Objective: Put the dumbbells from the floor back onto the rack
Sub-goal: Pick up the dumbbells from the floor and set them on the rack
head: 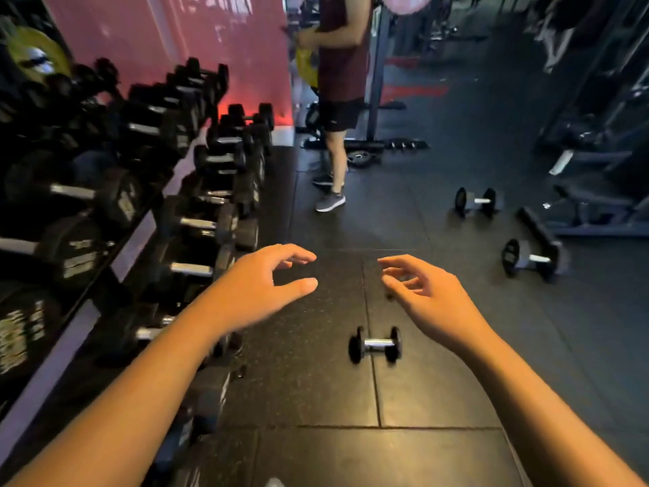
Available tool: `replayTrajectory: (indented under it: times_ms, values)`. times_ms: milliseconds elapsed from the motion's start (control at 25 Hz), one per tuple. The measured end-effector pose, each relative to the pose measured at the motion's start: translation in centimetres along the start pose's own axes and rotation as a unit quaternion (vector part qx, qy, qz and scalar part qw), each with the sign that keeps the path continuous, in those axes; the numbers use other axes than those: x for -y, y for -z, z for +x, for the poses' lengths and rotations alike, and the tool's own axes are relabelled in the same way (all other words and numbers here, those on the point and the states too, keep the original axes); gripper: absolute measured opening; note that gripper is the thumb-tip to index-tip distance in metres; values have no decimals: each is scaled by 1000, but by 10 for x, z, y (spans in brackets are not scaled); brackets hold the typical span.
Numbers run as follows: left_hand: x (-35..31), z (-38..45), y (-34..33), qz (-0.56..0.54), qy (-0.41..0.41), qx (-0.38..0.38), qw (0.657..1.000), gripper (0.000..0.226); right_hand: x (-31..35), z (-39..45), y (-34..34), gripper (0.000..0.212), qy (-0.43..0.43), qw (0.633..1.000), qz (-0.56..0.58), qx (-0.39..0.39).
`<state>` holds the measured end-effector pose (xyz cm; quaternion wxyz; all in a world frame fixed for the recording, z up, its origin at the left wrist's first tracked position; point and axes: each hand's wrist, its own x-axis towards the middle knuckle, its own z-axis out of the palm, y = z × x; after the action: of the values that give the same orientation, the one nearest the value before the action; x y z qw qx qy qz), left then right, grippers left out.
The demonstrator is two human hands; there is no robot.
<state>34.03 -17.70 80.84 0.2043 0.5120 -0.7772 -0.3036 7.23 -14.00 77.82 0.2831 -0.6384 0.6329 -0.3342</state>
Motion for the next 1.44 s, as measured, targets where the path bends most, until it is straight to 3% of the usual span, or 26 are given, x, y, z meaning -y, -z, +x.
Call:
replayTrajectory:
  times_ms: [200,440,760,1000,1160,1320,1440]
  values:
    - [34,127,-56,90,-31,84,992,48,-77,68,1,25,-65,995,-70,-16]
    - [79,252,-152,199,-12,117,973,55,-200,148,-26,31,-149,980,-129,-2]
    - [206,371,-362,243,125,150,950,38,-445,234,-109,23,-272,956,-95,59]
    - [329,440,-545,211,130,98,964,47,-631,278,-208,35,-284,949,-115,74]
    - [399,467,-642,180,211,131,952,59,-729,301,-288,39,-295,938,-146,111]
    - [450,460,-711,169,335,164,912,67,-790,305,-348,64,-324,913,-170,179]
    - [472,449,-739,104,455,121,876,62,-808,309,-368,74,-406,897,-133,116]
